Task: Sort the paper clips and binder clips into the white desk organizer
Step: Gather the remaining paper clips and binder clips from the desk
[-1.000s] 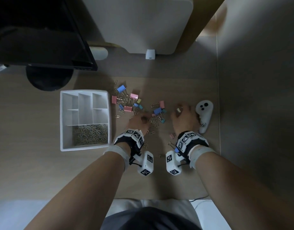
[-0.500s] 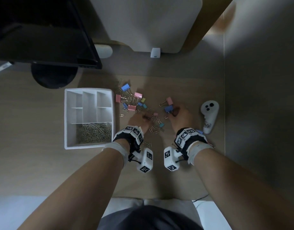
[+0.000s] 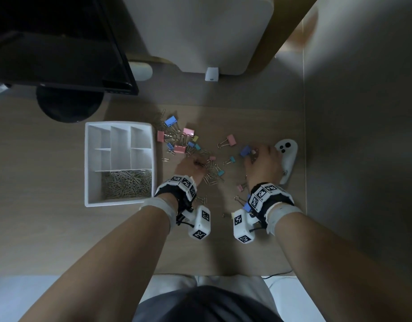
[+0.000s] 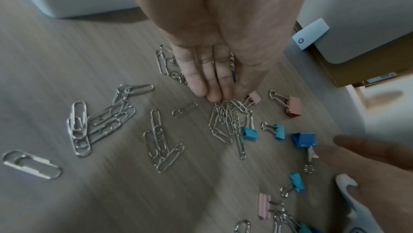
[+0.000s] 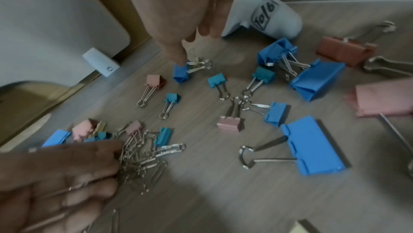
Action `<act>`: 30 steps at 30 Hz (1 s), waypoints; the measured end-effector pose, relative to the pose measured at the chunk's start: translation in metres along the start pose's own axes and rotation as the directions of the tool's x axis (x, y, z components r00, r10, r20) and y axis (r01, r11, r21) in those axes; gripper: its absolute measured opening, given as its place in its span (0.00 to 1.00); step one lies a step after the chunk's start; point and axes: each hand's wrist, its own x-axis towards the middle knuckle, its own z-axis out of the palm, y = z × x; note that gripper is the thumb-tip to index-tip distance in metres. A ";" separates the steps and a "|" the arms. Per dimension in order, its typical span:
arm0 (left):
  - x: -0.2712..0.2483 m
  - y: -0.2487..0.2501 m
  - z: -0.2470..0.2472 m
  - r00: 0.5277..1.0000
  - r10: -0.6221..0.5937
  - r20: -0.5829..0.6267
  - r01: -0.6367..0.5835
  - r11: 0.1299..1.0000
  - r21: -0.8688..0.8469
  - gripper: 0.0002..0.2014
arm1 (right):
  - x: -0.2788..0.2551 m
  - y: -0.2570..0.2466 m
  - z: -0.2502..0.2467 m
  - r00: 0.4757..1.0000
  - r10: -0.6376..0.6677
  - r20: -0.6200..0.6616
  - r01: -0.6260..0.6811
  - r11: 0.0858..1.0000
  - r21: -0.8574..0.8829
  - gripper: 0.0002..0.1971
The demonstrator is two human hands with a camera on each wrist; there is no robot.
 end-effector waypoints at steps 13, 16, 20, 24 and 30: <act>0.004 -0.020 -0.006 0.999 -0.025 -0.023 0.022 0.994 -0.105 0.16 | -0.015 -0.036 0.011 0.892 -0.132 0.431 0.140 0.990 0.012 0.08; 0.015 -0.033 0.003 0.999 -0.021 -0.041 0.014 0.988 -0.151 0.19 | -0.010 -0.032 0.002 0.966 -0.067 0.250 0.070 0.998 -0.006 0.10; 0.007 -0.022 -0.005 0.991 -0.014 -0.136 -0.007 0.989 -0.149 0.15 | 0.001 -0.032 -0.004 0.958 -0.148 0.245 0.194 0.966 -0.173 0.19; 0.012 -0.025 -0.005 0.991 0.038 -0.129 -0.054 0.991 -0.121 0.17 | 0.000 -0.043 0.023 0.841 -0.324 0.434 0.368 0.930 -0.019 0.16; 0.017 -0.027 -0.011 0.992 0.104 -0.067 -0.108 0.993 -0.057 0.18 | -0.001 -0.049 0.040 0.835 -0.312 0.453 0.351 0.937 -0.002 0.16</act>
